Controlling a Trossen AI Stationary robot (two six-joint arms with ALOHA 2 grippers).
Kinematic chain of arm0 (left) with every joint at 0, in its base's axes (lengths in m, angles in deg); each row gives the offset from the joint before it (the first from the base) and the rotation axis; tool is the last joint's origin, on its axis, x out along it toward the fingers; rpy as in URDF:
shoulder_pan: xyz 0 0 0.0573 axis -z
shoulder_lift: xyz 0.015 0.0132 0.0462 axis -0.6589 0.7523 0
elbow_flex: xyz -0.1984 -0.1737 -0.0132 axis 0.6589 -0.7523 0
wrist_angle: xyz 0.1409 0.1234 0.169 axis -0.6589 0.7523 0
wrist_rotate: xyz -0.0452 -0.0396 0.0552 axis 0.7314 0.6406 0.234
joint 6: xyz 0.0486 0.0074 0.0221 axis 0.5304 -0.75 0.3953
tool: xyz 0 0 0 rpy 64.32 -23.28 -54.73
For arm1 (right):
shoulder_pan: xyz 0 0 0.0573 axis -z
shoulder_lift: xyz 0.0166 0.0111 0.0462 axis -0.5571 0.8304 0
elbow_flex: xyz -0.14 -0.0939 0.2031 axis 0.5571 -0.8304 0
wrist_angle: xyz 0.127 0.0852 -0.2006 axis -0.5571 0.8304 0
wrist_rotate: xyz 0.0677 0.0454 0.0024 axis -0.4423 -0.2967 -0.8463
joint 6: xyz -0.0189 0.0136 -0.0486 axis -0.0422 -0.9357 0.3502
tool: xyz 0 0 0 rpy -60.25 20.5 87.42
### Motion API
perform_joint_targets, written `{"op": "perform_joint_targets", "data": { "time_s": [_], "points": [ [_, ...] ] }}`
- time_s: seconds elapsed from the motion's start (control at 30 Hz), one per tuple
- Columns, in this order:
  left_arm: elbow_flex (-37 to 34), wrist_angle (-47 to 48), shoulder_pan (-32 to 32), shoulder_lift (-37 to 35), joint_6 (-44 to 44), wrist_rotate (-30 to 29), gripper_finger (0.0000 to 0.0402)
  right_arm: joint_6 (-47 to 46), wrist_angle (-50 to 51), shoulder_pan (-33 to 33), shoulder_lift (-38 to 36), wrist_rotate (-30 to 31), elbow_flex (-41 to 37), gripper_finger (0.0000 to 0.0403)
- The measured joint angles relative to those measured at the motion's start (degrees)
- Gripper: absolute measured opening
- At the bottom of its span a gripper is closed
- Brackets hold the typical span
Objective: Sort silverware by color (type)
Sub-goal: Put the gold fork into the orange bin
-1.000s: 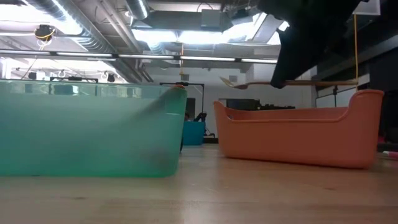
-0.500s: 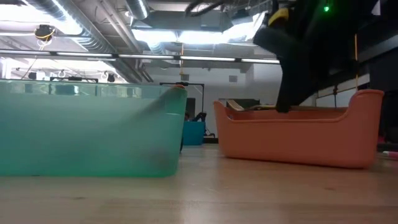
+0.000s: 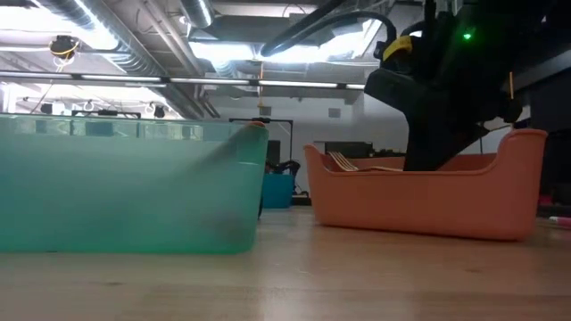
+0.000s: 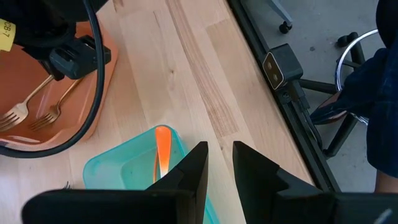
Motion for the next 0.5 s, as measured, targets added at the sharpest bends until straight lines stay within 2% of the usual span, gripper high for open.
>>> {"op": "perform_joint_targets", "data": {
  "time_s": [0.4,0.5],
  "points": [
    [0.0,0.0,-0.01,0.0,0.0,-0.01,0.0069,0.16,0.02,0.0,0.01,-1.45,0.0,0.0006],
    [0.0,0.0,-0.02,0.0,0.0,-0.01,0.0069,0.17,0.02,0.0,0.02,-1.48,0.0,0.0019]
  ]
}}
